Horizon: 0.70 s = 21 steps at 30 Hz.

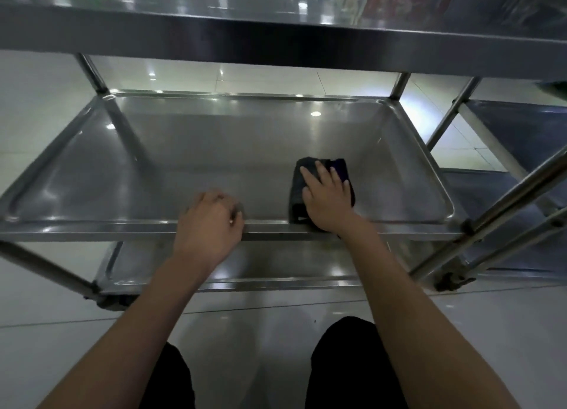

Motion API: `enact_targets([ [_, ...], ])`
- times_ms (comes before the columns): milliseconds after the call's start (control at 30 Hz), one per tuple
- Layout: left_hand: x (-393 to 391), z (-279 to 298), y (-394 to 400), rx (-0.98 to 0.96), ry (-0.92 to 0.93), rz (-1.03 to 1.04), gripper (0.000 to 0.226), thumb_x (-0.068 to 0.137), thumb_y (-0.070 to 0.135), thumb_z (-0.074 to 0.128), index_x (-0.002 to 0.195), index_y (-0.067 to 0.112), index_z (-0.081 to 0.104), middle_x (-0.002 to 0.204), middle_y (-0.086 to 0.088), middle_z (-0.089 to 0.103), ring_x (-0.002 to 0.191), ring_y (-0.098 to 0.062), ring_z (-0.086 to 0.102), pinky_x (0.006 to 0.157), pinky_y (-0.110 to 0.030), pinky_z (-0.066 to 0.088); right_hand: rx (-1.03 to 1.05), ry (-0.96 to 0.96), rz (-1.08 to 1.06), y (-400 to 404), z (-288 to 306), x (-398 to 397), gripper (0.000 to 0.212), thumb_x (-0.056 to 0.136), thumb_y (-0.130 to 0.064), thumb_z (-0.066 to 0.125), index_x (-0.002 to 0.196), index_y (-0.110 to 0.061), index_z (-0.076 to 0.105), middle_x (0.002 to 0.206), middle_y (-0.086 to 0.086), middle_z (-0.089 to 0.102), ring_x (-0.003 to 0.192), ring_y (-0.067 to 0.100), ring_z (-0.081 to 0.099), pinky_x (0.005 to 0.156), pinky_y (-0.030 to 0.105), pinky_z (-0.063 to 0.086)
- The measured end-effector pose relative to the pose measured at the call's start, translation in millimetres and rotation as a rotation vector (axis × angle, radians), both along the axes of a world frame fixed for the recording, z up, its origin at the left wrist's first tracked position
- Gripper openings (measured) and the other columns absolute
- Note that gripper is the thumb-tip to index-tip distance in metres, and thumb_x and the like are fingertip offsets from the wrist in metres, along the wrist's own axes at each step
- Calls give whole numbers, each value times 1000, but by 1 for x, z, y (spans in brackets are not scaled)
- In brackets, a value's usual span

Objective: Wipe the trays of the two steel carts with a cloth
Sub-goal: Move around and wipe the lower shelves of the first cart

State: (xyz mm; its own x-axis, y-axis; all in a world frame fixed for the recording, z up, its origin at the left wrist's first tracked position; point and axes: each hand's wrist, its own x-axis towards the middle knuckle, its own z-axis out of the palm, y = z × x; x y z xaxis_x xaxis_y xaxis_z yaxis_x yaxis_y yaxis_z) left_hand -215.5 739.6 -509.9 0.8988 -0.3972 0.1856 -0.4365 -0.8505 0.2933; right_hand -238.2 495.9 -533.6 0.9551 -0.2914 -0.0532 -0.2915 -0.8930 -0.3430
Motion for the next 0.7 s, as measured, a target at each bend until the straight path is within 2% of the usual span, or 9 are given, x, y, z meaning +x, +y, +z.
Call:
enact_targets([
  [133,4,-10,22,33,-38,-34,22,94,33,60,107,23,75,116,-1,65,103,-29,60,84,-41,51,-11,-28,128,58,-2,45,54,105,-35,27,157,-34,15,168,0,1,152,31,-2,119,54,-2],
  [300,7,-12,29,34,-24,-51,25,96,37,54,104,22,72,115,-1,62,103,-26,58,85,-41,50,20,-32,243,102,-3,76,55,104,-34,28,157,-35,16,167,-1,2,152,30,-2,119,54,-5],
  [467,1,-9,24,51,-2,-32,31,98,39,48,117,24,69,123,0,59,114,-27,54,96,-42,45,3,-70,232,85,-6,73,54,104,-34,28,157,-35,19,167,-1,6,152,30,3,119,54,-1],
  [567,-3,-6,13,90,15,3,31,97,37,46,118,25,66,126,0,56,119,-25,51,103,-45,41,-7,-77,166,60,-8,63,53,104,-36,28,156,-37,19,167,-3,6,153,28,3,120,53,1],
  [700,-12,3,-31,113,-47,-92,28,94,32,47,114,22,63,122,-1,58,116,-25,52,97,-44,42,12,-60,72,2,-10,40,53,104,-37,26,156,-40,18,167,-7,4,153,25,1,120,51,-1],
])
